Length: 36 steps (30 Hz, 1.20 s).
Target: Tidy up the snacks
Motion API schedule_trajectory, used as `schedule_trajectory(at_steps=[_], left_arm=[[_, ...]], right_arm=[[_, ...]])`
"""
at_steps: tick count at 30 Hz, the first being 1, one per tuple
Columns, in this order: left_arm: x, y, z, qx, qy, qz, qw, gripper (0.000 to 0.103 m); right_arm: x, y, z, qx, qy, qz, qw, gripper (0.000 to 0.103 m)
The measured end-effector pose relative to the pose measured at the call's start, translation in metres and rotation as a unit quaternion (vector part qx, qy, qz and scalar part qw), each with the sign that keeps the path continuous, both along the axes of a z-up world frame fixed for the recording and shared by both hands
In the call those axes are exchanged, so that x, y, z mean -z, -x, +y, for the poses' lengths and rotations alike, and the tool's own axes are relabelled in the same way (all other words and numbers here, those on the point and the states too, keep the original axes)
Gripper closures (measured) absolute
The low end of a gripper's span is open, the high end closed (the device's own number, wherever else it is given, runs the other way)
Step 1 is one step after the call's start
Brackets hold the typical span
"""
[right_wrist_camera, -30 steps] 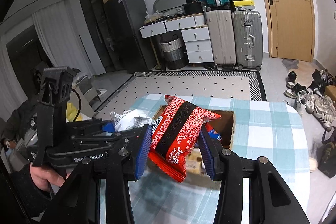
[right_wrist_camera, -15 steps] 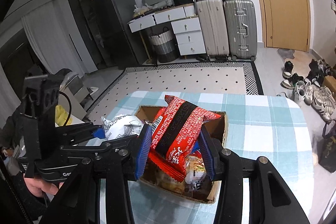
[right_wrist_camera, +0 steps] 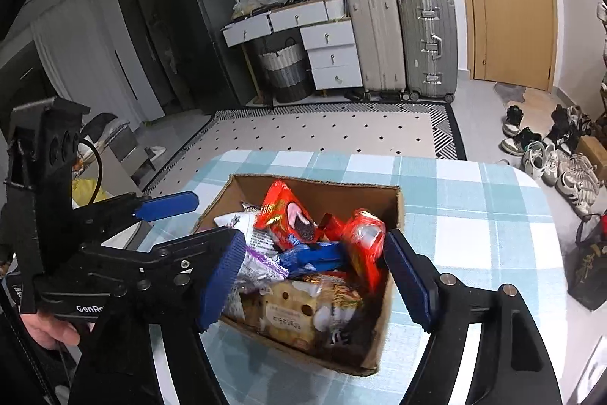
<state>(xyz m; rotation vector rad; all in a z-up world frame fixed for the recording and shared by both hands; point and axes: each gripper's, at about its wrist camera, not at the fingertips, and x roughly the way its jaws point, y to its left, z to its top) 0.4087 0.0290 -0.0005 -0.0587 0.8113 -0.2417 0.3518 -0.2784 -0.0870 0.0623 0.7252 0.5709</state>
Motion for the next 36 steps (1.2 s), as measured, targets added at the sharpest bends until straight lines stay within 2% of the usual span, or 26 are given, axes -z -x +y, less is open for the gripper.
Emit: schedule_trajectory(at_steps=[8, 21, 30, 34, 36], left_arm=[[-0.011, 0.019, 0.004, -0.014, -0.007, -0.01, 0.9998, 0.03], [-0.046, 0.082, 0.009, -0.06, -0.028, -0.056, 0.9962, 0.021], [-0.07, 0.133, 0.009, -0.075, -0.034, -0.086, 0.9929, 0.015], [-0.078, 0.158, 0.011, -0.09, -0.04, -0.115, 0.9884, 0.001], [-0.081, 0.173, 0.011, -0.095, -0.046, -0.133, 0.9855, 0.001]], right_arm=[[-0.015, 0.018, -0.019, 0.01, -0.011, -0.02, 1.0, 0.023], [-0.055, 0.087, -0.039, 0.028, -0.024, -0.102, 0.994, 0.017], [-0.073, 0.145, -0.046, 0.064, -0.011, -0.201, 0.978, 0.014], [-0.079, 0.17, -0.056, 0.089, -0.013, -0.254, 0.963, 0.01], [-0.079, 0.182, -0.061, 0.096, -0.014, -0.275, 0.957, 0.007]])
